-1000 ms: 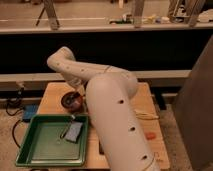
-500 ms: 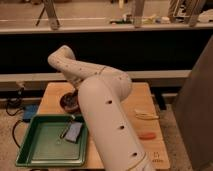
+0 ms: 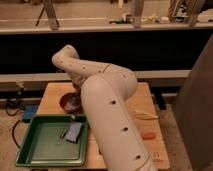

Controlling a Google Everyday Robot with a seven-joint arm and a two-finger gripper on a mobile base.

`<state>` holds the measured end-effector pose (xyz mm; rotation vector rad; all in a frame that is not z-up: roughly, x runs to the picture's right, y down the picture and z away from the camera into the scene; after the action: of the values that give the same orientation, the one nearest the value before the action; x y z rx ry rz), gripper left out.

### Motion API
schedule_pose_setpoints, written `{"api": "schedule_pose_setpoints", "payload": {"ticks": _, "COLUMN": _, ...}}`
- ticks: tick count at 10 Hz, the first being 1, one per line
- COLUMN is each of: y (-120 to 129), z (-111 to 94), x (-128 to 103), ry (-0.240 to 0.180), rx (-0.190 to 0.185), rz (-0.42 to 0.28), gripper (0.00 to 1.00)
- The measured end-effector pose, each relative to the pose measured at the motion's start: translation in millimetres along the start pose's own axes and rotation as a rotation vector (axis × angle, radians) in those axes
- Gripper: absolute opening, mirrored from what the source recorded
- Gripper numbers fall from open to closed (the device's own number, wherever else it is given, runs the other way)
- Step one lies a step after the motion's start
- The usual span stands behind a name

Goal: Wipe red bowl with brush

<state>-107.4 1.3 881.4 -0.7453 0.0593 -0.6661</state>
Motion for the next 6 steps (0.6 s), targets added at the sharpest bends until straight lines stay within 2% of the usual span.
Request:
{"api": "schedule_pose_setpoints", "payload": {"ticks": 3, "y": 22.0, "z": -3.4, "x": 8.4, "ry": 0.014, "rx": -0.012, "rz": 0.03, "gripper": 0.0}}
{"api": "schedule_pose_setpoints", "payload": {"ticks": 6, "y": 45.2, "z": -5.7, "x": -4.2, "ry": 0.011, "rx": -0.027, "rz": 0.011, "gripper": 0.0}}
